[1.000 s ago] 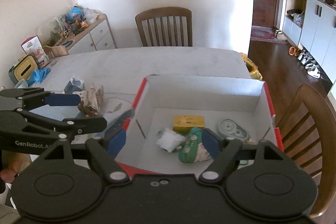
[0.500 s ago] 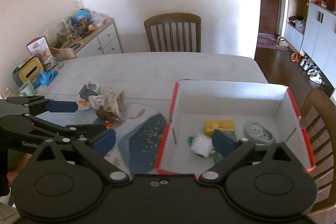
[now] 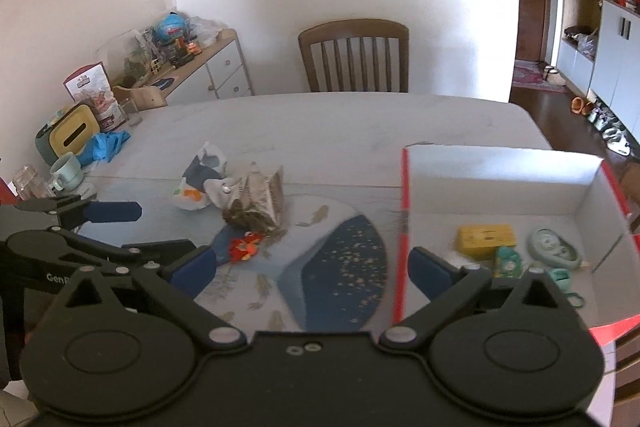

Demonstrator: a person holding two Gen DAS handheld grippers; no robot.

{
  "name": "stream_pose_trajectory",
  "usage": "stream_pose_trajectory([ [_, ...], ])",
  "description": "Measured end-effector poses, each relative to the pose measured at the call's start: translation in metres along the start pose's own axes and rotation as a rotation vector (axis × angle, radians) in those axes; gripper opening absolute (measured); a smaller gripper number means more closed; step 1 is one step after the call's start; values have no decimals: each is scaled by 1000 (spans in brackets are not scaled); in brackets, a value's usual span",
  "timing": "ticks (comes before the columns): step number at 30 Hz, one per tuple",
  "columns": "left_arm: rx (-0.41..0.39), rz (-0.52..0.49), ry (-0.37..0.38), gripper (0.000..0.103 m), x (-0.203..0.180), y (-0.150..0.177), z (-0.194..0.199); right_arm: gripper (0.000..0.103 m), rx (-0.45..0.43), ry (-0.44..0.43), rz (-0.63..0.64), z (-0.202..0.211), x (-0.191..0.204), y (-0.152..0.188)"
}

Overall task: Organize objects
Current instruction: 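Withdraw both tools from the box back over the table clutter, then grasp the red plush toy with the right tool while the left tool grasps the black bag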

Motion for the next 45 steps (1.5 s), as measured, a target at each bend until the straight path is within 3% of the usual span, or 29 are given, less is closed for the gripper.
stream_pose_trajectory([
  [5,13,20,-9,103,25,11,-10,102,32,-12,-19,-22,6,-3],
  [11,88,54,21,103,48,25,-34,102,72,-23,5,-48,13,-7],
  [24,71,1,-85,103,70,56,-84,101,170,-50,3,-120,18,-5],
  [32,98,1,-103,103,71,67,-105,95,247,-41,-42,-165,18,-1],
  [37,114,32,-71,103,73,73,-111,93,288,-25,-22,-190,19,1],
  [41,102,37,-100,103,74,75,-113,80,313,-25,-15,-206,21,3],
  [45,101,45,-119,102,74,77,-114,76,332,-18,-10,-217,21,4],
])
Point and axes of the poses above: each gripper's, at about its wrist camera, not at the fingertips, and z roughly against the way its jaws point, x to its left, y to its underside, the point moved 3 cm from there along -z, roughly the way its jaws point, and after that the axes turned 13 degrees about -y, right-handed, at the moved point
